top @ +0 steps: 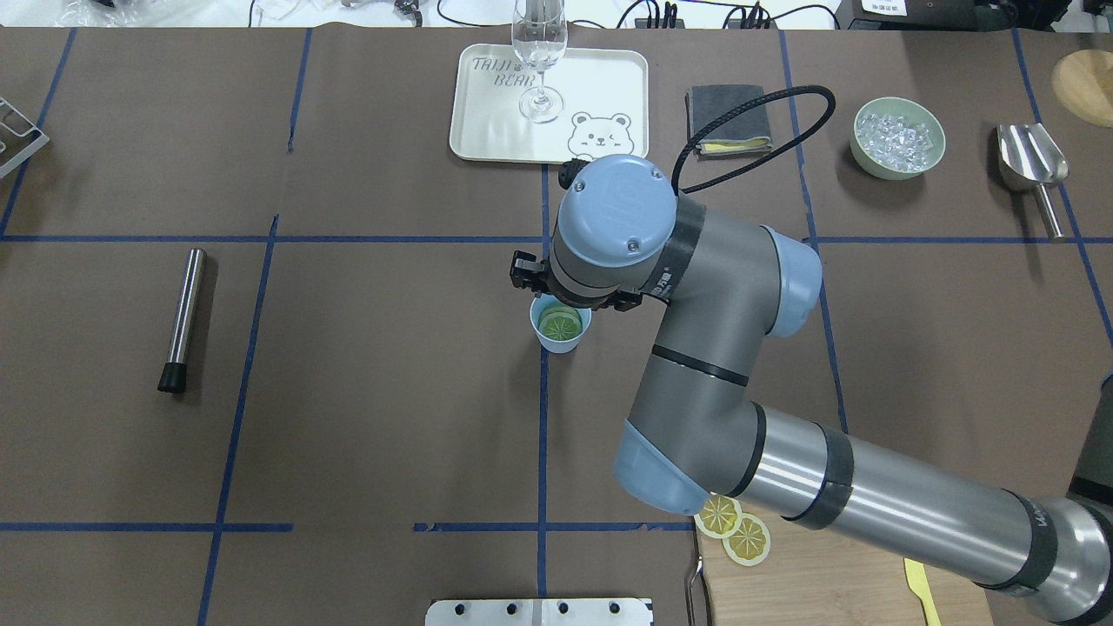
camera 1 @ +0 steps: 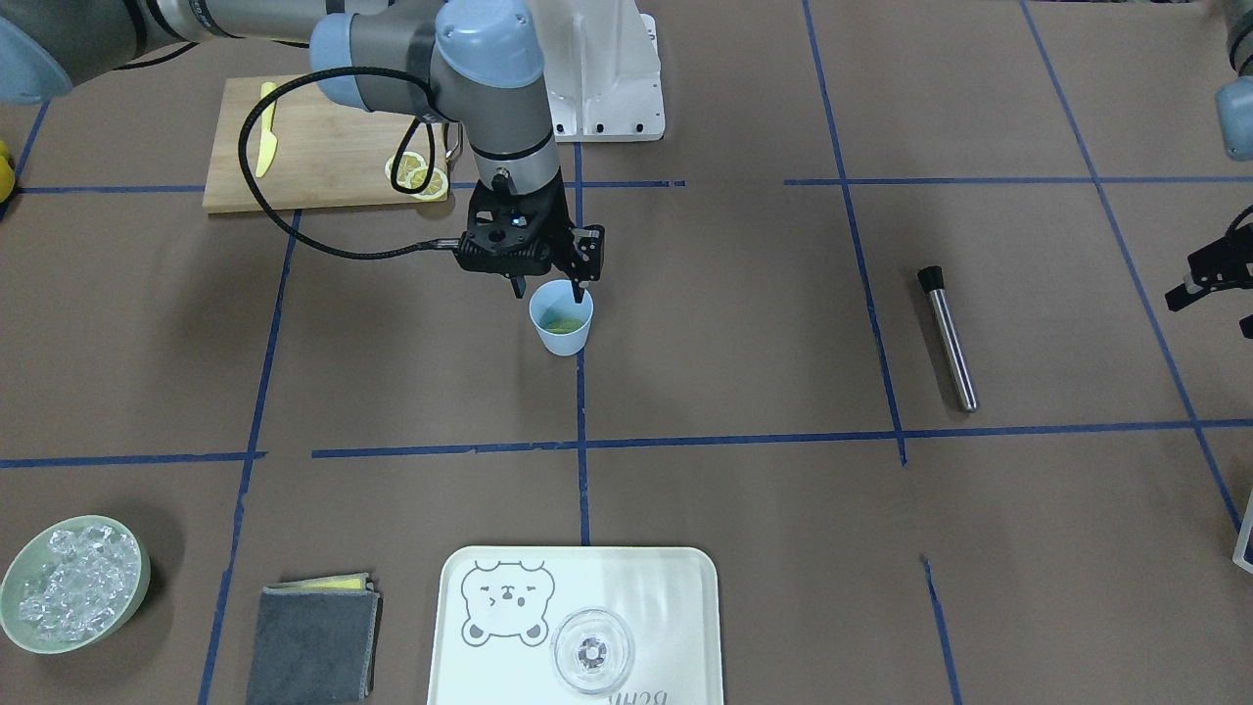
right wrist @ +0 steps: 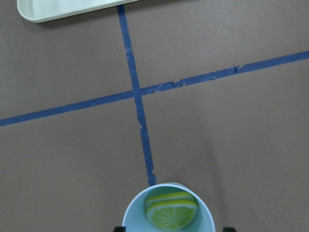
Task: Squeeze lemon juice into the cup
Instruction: 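Lower the lemon slice into the blue cup and open the right gripper, then grasp the steel rod with the left gripper while the right arm withdraws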
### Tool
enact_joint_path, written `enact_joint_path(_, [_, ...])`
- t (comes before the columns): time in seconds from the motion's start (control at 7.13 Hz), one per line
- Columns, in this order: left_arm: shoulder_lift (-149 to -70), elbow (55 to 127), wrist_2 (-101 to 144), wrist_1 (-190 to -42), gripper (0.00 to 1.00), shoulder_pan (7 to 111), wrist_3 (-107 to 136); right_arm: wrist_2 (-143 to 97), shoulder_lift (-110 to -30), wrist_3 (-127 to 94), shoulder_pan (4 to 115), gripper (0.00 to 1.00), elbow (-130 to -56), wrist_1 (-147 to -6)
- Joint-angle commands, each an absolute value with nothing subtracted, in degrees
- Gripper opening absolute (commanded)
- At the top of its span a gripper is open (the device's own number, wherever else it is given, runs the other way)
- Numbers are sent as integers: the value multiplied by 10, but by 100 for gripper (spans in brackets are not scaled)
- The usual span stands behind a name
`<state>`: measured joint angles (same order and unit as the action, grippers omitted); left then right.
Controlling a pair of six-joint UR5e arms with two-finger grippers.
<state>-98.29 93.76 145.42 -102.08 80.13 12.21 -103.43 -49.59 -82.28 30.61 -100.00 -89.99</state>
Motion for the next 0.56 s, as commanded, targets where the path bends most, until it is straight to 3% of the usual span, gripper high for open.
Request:
enact_joint_path(0.0, [-987,946,1408,-1055,100,744,271,-1098,-602,-783,369,100,-1109,-903])
enact_joint_path(0.14, [-989,961,1346,-1069,100,659,395,-1130,-653,-711,410,100,-1139,-903])
enact_joint_path(0.42, [-991,927,1248,-1144,100,557,502,-1159,-699,-629,458,100,-1142,-899])
